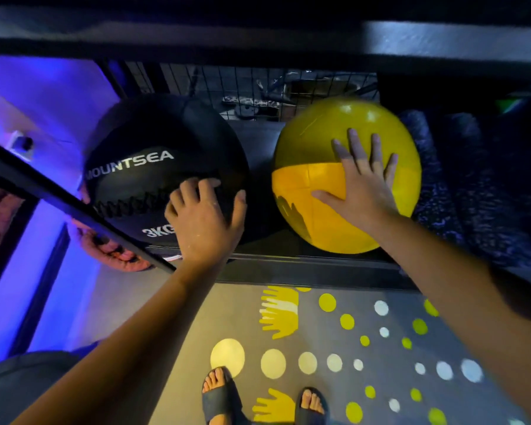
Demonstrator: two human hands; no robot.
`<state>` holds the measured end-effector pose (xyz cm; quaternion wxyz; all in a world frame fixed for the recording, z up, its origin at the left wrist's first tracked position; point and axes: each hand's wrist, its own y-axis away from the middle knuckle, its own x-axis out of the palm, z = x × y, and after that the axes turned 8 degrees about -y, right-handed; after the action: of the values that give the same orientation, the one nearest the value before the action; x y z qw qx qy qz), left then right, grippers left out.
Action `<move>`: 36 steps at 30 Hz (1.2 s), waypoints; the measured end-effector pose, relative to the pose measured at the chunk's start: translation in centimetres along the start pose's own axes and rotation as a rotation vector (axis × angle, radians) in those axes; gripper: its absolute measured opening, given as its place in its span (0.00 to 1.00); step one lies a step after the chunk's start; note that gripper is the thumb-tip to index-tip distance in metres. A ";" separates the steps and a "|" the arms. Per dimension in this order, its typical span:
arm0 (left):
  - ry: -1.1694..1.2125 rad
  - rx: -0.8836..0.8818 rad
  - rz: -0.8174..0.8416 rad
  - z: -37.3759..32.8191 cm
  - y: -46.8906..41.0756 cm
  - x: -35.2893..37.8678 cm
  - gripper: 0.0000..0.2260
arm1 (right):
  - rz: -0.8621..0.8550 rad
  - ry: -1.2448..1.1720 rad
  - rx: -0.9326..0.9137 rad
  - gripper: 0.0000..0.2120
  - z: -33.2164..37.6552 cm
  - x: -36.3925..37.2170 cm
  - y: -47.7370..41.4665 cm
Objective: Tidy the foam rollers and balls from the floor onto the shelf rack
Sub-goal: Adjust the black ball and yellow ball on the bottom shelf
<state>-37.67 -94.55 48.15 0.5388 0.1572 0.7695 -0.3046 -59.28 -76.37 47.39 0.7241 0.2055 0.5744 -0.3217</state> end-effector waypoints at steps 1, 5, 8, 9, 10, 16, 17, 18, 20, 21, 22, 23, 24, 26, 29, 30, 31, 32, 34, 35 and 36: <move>0.011 0.032 0.011 -0.9 0.1 0.4 0.24 | -0.014 -0.010 -0.005 0.47 0.0 0.2 0.2; 0.078 0.068 0.044 -4.3 0.4 1.6 0.27 | -0.105 -0.015 -0.008 0.44 0.4 0.4 0.7; 0.069 0.080 0.054 -6.2 0.8 2.3 0.29 | -0.210 -0.210 0.157 0.43 -1.1 -0.8 0.4; 0.120 0.093 0.086 -6.8 1.0 2.6 0.29 | -0.197 -0.306 0.266 0.46 -2.2 -1.1 0.2; 0.228 0.087 0.147 -7.4 1.2 3.3 0.28 | -0.154 -0.410 0.372 0.51 -3.5 -1.4 0.1; 0.941 -0.388 0.536 -10.1 -3.4 6.9 0.36 | -0.096 -0.834 0.565 0.66 -8.3 -0.8 -0.3; 0.996 -0.477 0.574 -10.3 -4.5 7.4 0.38 | -0.113 -0.923 0.627 0.67 -8.9 -0.5 -0.4; 1.028 -0.540 0.612 -10.6 -5.4 7.8 0.40 | -0.124 -1.018 0.701 0.68 -9.5 -0.4 -0.4; 1.079 -0.586 0.689 -11.5 -6.0 8.6 0.39 | -0.112 -1.145 0.816 0.62 -10.4 0.1 0.1; 1.092 -0.587 0.714 -12.0 -5.9 8.9 0.39 | -0.110 -1.184 0.832 0.56 -10.5 0.3 0.4; 1.097 -0.583 0.718 -12.3 -5.6 9.3 0.41 | -0.124 -1.221 0.828 0.51 -10.4 0.5 0.7; 1.092 -0.584 0.702 -12.4 -5.4 9.8 0.44 | -0.150 -1.264 0.809 0.48 -10.4 0.6 1.0; 1.101 -0.594 0.683 -12.1 -5.1 10.3 0.46 | -0.184 -1.296 0.794 0.46 -10.2 0.7 1.2; 1.143 -0.593 0.661 -10.9 -5.0 11.4 0.48 | -0.243 -1.334 0.779 0.45 -10.0 0.3 1.3; 1.157 -0.556 0.586 -10.3 -4.5 9.3 0.43 | -0.277 -1.441 0.765 0.45 -10.8 -1.1 0.7; 1.144 -0.492 0.546 -10.7 -4.3 7.8 0.41 | -0.245 -1.499 0.755 0.46 -11.3 -1.6 0.4; 1.129 -0.416 0.518 -11.1 -4.1 6.6 0.40 | -0.217 -1.547 0.759 0.48 -11.7 -2.0 0.1; 1.103 -0.335 0.499 -11.4 -3.8 5.3 0.39 | -0.206 -1.574 0.778 0.50 -12.1 -2.4 0.0; 1.079 -0.257 0.506 -11.8 -3.3 3.9 0.36 | -0.210 -1.552 0.824 0.58 -12.9 -2.7 -0.2; 1.041 -0.225 0.514 -12.0 -2.9 3.7 0.33 | -0.208 -1.473 0.840 0.60 -12.7 -3.0 -0.1; 0.944 -0.156 0.515 -12.4 -2.7 3.5 0.30 | -0.179 -1.360 0.819 0.59 -12.4 -3.0 0.1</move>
<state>-49.56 -89.00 48.57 0.2017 0.4199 0.8849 -0.0011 -68.27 -67.28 47.12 0.7542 0.1670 -0.1428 -0.6188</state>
